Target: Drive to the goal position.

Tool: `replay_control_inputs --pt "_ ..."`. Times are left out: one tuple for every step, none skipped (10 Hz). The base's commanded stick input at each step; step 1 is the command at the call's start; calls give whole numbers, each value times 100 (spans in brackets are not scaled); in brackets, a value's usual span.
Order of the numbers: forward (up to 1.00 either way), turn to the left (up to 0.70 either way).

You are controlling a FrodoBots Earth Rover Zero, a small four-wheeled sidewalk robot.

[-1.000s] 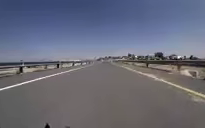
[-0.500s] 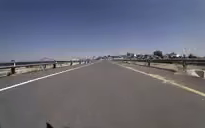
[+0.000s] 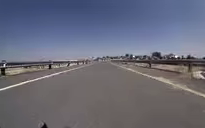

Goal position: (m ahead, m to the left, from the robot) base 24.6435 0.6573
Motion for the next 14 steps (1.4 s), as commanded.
replay_control_inputs --pt "100 0" --pt "100 0" --pt "100 0" --pt "100 0" --pt "100 0" --pt "100 0" --pt "100 0" --pt "100 0" --pt "100 0" --pt "100 0" --pt "100 0" --pt "100 0" --pt "100 0" --pt "100 0"
